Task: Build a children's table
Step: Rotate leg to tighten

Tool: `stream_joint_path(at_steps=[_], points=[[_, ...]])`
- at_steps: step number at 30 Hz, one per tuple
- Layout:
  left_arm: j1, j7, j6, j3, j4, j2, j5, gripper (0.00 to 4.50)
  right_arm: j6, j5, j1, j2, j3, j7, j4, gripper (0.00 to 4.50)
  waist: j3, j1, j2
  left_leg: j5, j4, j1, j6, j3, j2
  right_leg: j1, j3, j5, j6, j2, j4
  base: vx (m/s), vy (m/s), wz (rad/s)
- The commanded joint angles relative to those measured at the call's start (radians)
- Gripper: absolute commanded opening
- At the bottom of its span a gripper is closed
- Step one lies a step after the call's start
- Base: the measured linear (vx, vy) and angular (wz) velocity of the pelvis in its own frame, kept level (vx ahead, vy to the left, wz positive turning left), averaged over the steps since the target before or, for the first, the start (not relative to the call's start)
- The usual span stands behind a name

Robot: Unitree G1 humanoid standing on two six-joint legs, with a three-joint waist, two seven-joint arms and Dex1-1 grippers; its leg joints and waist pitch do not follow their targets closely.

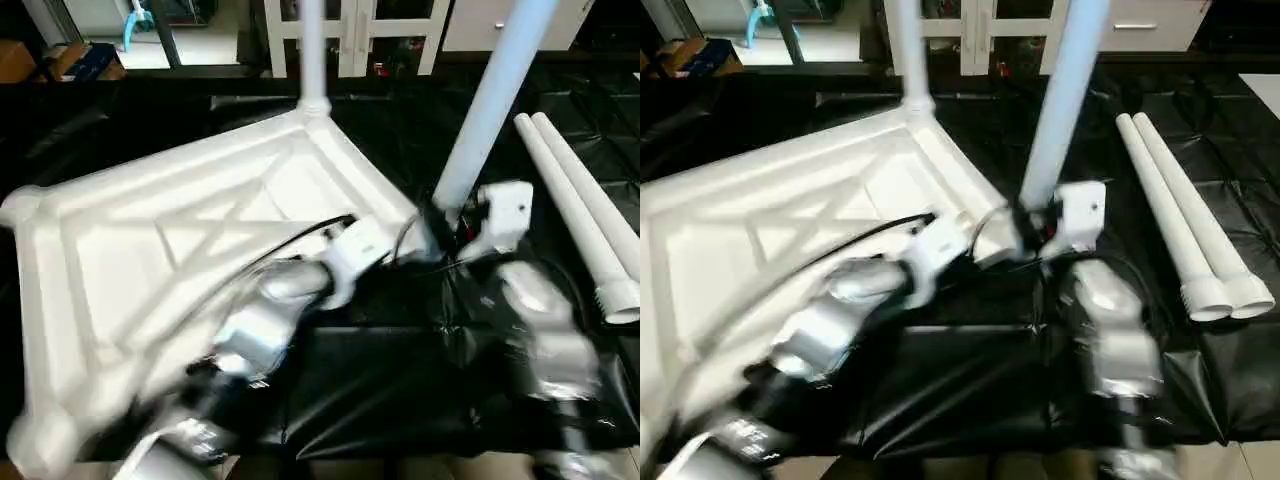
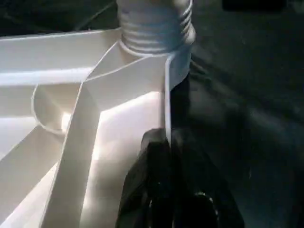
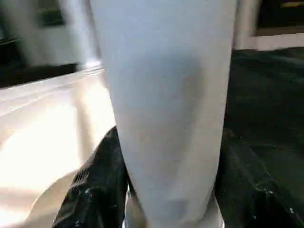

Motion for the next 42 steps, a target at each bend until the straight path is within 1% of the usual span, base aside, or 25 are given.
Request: stream_joint_path(at_steps=[1, 2, 4, 6, 8, 10, 11, 12, 13, 14, 15, 16, 18, 19, 20, 21, 24, 25, 27, 32, 34, 36, 38, 39, 42], points=[[0.0, 0.025, 0.014, 0.022, -0.007, 0.004, -0.013, 0.0, 0.031, -0.01, 0.029, 0.003, -0.125, -0.168, 0.119, 1.96, -0.057, -0.003, 0.0, -0.626, -0.151, 0.051, -0.179, -0.094, 0.125, -0.001, 0.015, -0.387, -0.097, -0.034, -0.054, 0.0, 0.0, 0.0], [-0.034, 0.051, -0.003, 0.041, 0.024, -0.021, -0.014, 0.0, -0.032, -0.045, 0.003, 0.035, -0.122, -0.242, 0.148, 1.96, -0.059, 0.001, -0.003, -0.609, -0.154, 0.051, -0.172, -0.092, 0.125, 0.0, 0.016, -0.354, -0.092, -0.034, -0.055, 0.0, 0.0, 0.0], [-0.043, 0.042, -0.009, 0.043, 0.027, -0.017, -0.013, 0.0, -0.049, -0.045, -0.012, 0.034, -0.104, -0.227, 0.163, 1.96, -0.061, 0.004, -0.006, -0.578, -0.155, 0.053, -0.16, -0.087, 0.125, 0.0, 0.017, -0.302, -0.093, -0.034, -0.058, 0.0, 0.0, 0.0], [-0.043, 0.016, -0.031, 0.034, 0.022, 0.011, -0.004, 0.0, -0.047, -0.033, -0.028, 0.022, -0.083, -0.166, 0.171, 1.96, -0.06, 0.006, -0.004, -0.552, -0.156, 0.047, -0.138, -0.084, 0.126, 0.004, 0.019, -0.258, -0.102, -0.037, -0.056, 0.0, 0.0, 0.0], [-0.034, -0.012, -0.056, 0.018, 0.018, 0.043, 0.001, 0.0, -0.049, -0.022, -0.029, 0.0, -0.062, -0.084, 0.159, 1.96, -0.065, 0.009, -0.004, -0.465, -0.152, 0.035, -0.09, -0.084, 0.13, 0.02, 0.022, -0.172, -0.132, -0.046, -0.049, 0.0, 0.0, 0.0], [-0.022, -0.054, -0.094, -0.007, 0.008, 0.086, 0.003, 0.0, -0.056, -0.003, -0.016, -0.038, -0.028, 0.04, 0.125, 1.96, -0.067, 0.011, -0.005, -0.411, -0.148, 0.038, -0.056, -0.078, 0.133, 0.02, 0.024, -0.135, -0.163, -0.049, -0.05, 0.0, 0.0, 0.0], [-0.006, -0.108, -0.142, -0.032, -0.006, 0.134, 0.002, 0.0, -0.075, 0.01, 0.007, -0.084, -0.002, 0.142, 0.075, 1.96, -0.07, 0.016, -0.008, -0.385, -0.145, 0.038, -0.024, -0.078, 0.137, 0.027, 0.024, -0.124, -0.176, -0.05, -0.05, 0.052, -0.029, 0.05], [-0.006, -0.108, -0.142, -0.032, -0.006, 0.134, 0.002, 0.0, -0.075, 0.01, 0.007, -0.084, -0.002, 0.142, 0.075, 2.3, -0.071, 0.019, -0.009, -0.363, -0.143, 0.038, -0.008, -0.076, 0.138, 0.028, 0.025, -0.11, -0.183, -0.051, -0.049, 0.067, -0.036, 0.08], [0.009, -0.158, -0.185, -0.043, -0.02, 0.178, -0.005, 0.0, -0.07, 0.033, 0.032, -0.134, 0.019, 0.238, 0.021, 2.3, -0.074, 0.02, -0.005, -0.299, -0.137, 0.044, 0.017, -0.068, 0.139, 0.023, 0.027, -0.047, -0.21, -0.05, -0.044, 0.067, -0.036, 0.08], [0.014, -0.175, -0.197, -0.044, -0.024, 0.195, -0.008, 0.0, -0.062, 0.043, 0.041, -0.154, 0.025, 0.27, 0.001, 2.64, -0.079, 0.025, -0.008, -0.217, -0.129, 0.045, 0.054, -0.066, 0.138, 0.031, 0.025, 0.036, -0.234, -0.049, -0.035, 0.074, -0.036, 0.07], [0.025, -0.213, -0.248, -0.051, -0.032, 0.232, -0.008, 0.0, -0.03, 0.08, 0.062, -0.197, 0.028, 0.343, -0.047, 2.66, -0.083, 0.028, -0.006, -0.101, -0.119, 0.037, 0.1, -0.066, 0.137, 0.041, 0.024, 0.136, -0.259, -0.053, -0.02, 0.066, -0.026, 0.01], [0.037, -0.259, -0.293, -0.059, -0.041, 0.267, -0.018, 0.0, 0.004, 0.125, 0.086, -0.238, 0.03, 0.419, -0.091, 2.72, -0.084, 0.034, -0.005, -0.059, -0.114, 0.037, 0.125, -0.066, 0.136, 0.043, 0.022, 0.168, -0.268, -0.051, -0.017, 0.066, -0.026, 0.01], [0.056, -0.319, -0.328, -0.073, -0.057, 0.322, -0.024, 0.0, 0.039, 0.188, 0.13, -0.314, 0.029, 0.545, -0.163, 2.97, -0.088, 0.049, -0.005, 0.054, -0.1, 0.051, 0.206, -0.056, 0.136, 0.036, 0.02, 0.259, -0.283, -0.044, -0.003, 0.069, -0.019, 0.07], [0.059, -0.327, -0.331, -0.075, -0.059, 0.334, -0.024, 0.0, 0.043, 0.199, 0.141, -0.333, 0.027, 0.575, -0.178, 3.06, -0.089, 0.052, -0.003, 0.084, -0.097, 0.05, 0.216, -0.057, 0.138, 0.036, 0.02, 0.267, -0.286, -0.045, 0.0, 0.069, -0.016, 0.08], [0.065, -0.342, -0.344, -0.075, -0.061, 0.347, -0.028, 0.0, 0.06, 0.223, 0.162, -0.369, 0.023, 0.628, -0.202, 3.11, -0.088, 0.055, -0.003, 0.109, -0.094, 0.049, 0.223, -0.058, 0.137, 0.035, 0.018, 0.264, -0.288, -0.042, 0.003, 0.0, 0.0, 0.0], [0.07, -0.358, -0.358, -0.075, -0.065, 0.358, -0.041, 0.0, 0.072, 0.242, 0.179, -0.403, 0.017, 0.675, -0.215, 3.18, -0.084, 0.062, -0.005, 0.118, -0.095, 0.052, 0.233, -0.057, 0.138, 0.031, 0.017, 0.204, -0.291, -0.039, -0.001, 0.0, 0.0, 0.0], [0.078, -0.383, -0.376, -0.074, -0.079, 0.373, -0.068, 0.0, 0.084, 0.263, 0.198, -0.456, 0.006, 0.746, -0.22, 3.49, -0.08, 0.065, -0.006, 0.054, -0.103, 0.049, 0.216, -0.061, 0.141, 0.035, 0.016, 0.101, -0.294, -0.042, -0.007, 0.0, 0.0, 0.0], [0.079, -0.39, -0.382, -0.072, -0.081, 0.374, -0.072, 0.0, 0.091, 0.265, 0.198, -0.466, 0.009, 0.754, -0.222, 3.55, -0.079, 0.063, -0.003, 0.015, -0.108, 0.047, 0.2, -0.064, 0.142, 0.035, 0.017, 0.06, -0.296, -0.043, -0.01, 0.0, 0.0, 0.0], [0.08, -0.404, -0.396, -0.071, -0.082, 0.379, -0.08, 0.0, 0.114, 0.281, 0.203, -0.49, 0.019, 0.782, -0.234, 3.55, -0.075, 0.06, -0.006, -0.066, -0.117, 0.047, 0.165, -0.064, 0.143, 0.037, 0.02, -0.004, -0.295, -0.047, -0.019, 0.0, 0.0, 0.0], [0.077, -0.416, -0.412, -0.074, -0.076, 0.38, -0.085, 0.0, 0.142, 0.324, 0.196, -0.491, 0.021, 0.82, -0.224, 3.55, -0.074, 0.061, -0.005, -0.141, -0.124, 0.05, 0.115, -0.062, 0.145, 0.037, 0.024, -0.025, -0.293, -0.051, -0.025, 0.0, 0.0, 0.0], [0.077, -0.422, -0.413, -0.076, -0.079, 0.378, -0.093, 0.0, 0.139, 0.335, 0.186, -0.479, 0.018, 0.831, -0.21, 3.39, -0.077, 0.061, -0.005, -0.118, -0.122, 0.049, 0.114, -0.062, 0.145, 0.038, 0.024, 0.004, -0.296, -0.051, -0.021, 0.0, 0.0, 0.0], [0.079, -0.429, -0.412, -0.08, -0.086, 0.375, -0.099, 0.0, 0.128, 0.33, 0.168, -0.462, 0.026, 0.839, -0.186, 3.2, -0.079, 0.061, -0.001, -0.082, -0.118, 0.048, 0.122, -0.063, 0.143, 0.038, 0.021, 0.041, -0.3, -0.049, -0.016, 0.0, 0.0, 0.0], [0.081, -0.433, -0.411, -0.085, -0.089, 0.373, -0.099, 0.0, 0.124, 0.331, 0.154, -0.45, 0.034, 0.846, -0.168, 2.95, -0.084, 0.06, -0.005, -0.035, -0.112, 0.049, 0.141, -0.06, 0.14, 0.039, 0.02, 0.077, -0.309, -0.049, -0.012, 0.0, 0.0, 0.0], [0.082, -0.433, -0.412, -0.087, -0.09, 0.372, -0.099, 0.0, 0.125, 0.334, 0.148, -0.447, 0.038, 0.85, -0.161, 2.95, -0.085, 0.061, -0.003, -0.015, -0.11, 0.048, 0.151, -0.059, 0.139, 0.039, 0.019, 0.087, -0.313, -0.049, -0.01, 0.0, 0.0, 0.0], [0.084, -0.435, -0.411, -0.088, -0.093, 0.372, -0.098, 0.0, 0.129, 0.334, 0.143, -0.447, 0.042, 0.855, -0.155, 2.65, -0.087, 0.065, -0.007, 0.014, -0.106, 0.049, 0.168, -0.058, 0.14, 0.04, 0.019, 0.098, -0.314, -0.048, -0.008, 0.0, 0.0, 0.0]])
